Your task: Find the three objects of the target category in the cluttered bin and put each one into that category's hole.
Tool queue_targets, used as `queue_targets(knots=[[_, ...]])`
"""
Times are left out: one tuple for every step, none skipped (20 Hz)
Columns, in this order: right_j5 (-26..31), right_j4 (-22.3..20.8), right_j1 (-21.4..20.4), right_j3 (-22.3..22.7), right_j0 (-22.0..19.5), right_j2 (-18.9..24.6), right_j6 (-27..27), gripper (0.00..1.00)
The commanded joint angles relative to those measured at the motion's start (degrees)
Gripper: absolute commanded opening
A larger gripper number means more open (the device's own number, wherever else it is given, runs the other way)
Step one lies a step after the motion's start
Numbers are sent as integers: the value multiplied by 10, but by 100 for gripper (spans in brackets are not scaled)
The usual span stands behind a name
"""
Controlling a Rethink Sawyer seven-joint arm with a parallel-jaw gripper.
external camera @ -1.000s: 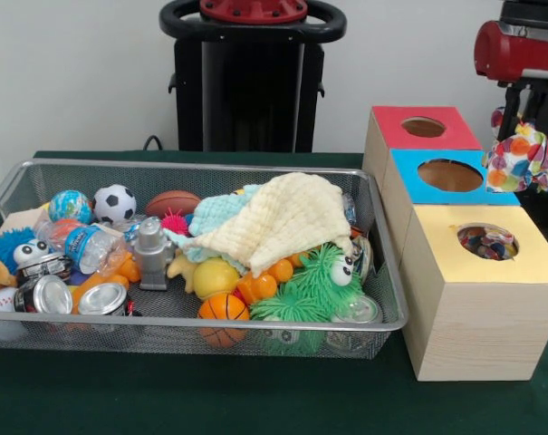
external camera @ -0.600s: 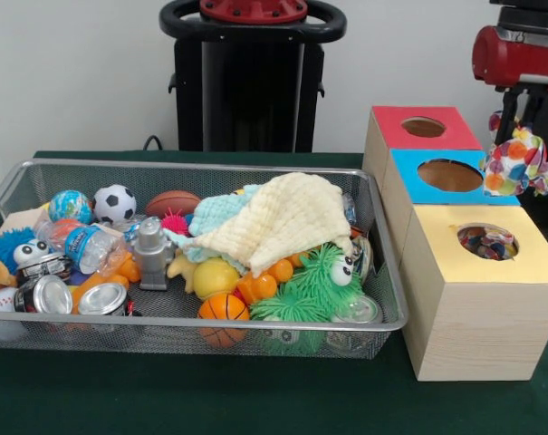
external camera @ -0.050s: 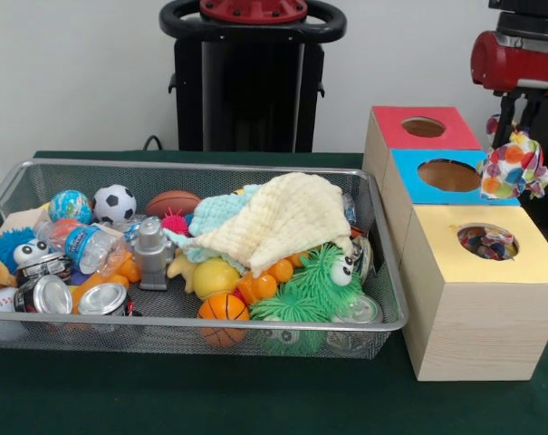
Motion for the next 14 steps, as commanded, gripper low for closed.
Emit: queue_targets(knots=[[-51,-23,40,69,-10,15,106,0],[-56,-24,41,71,-11,17,104,0],[-56,-24,42,72,-11,17,102,0],[-56,-25,44,72,-11,17,100,0],[-57,-26,46,71,-10,15,100,0],[-58,-27,48,70,-9,14,99,0],[-61,-27,50,70,-8,13,100,0],[-64,-27,53,71,-8,12,100,0],[-67,-27,55,71,-7,12,99,0],[-73,-27,56,72,-7,12,100,0],[-78,-28,58,72,-5,11,101,0],[-82,-27,60,73,-4,11,102,0],[-87,-27,62,74,-3,11,102,0],[-92,-28,65,75,-2,10,104,0]])
